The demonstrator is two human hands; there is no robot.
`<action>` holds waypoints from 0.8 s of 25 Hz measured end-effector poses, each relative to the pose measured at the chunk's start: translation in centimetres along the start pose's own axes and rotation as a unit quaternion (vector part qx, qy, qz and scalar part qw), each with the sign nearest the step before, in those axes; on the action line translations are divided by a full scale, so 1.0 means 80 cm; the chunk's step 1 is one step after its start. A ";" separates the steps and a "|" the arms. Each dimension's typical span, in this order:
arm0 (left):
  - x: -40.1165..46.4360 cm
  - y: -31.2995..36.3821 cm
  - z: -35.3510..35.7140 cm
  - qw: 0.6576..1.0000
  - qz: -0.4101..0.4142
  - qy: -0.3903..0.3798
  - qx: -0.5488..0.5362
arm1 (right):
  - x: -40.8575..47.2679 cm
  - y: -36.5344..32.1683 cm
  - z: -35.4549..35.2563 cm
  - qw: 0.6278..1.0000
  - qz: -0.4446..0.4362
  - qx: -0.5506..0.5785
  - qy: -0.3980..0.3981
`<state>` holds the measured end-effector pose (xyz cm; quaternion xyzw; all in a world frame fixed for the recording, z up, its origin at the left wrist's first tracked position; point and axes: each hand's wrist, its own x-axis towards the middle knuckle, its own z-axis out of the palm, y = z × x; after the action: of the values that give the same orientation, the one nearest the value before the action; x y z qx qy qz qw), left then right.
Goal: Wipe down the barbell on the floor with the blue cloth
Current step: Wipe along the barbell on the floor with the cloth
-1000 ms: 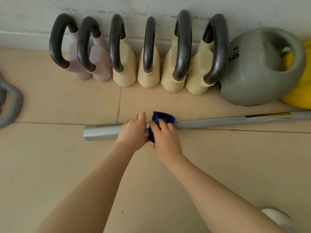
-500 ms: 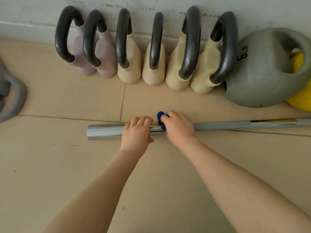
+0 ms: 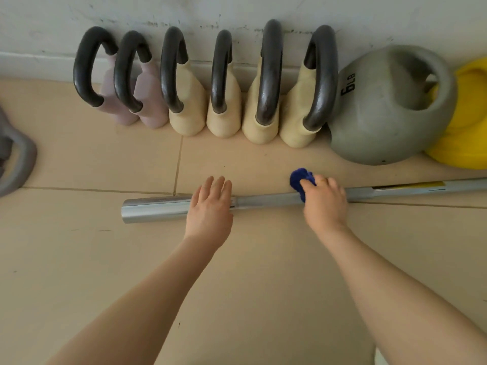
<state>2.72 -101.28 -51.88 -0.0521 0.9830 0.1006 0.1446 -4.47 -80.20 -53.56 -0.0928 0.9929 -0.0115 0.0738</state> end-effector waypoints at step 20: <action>0.048 0.136 0.042 0.993 0.097 -0.068 0.020 | -0.019 0.140 0.009 0.989 0.109 0.087 0.049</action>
<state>-1.46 -90.27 -54.23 0.0536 0.9730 0.0975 0.2022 -4.94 -68.88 -54.49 0.0236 0.9947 -0.0942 0.0340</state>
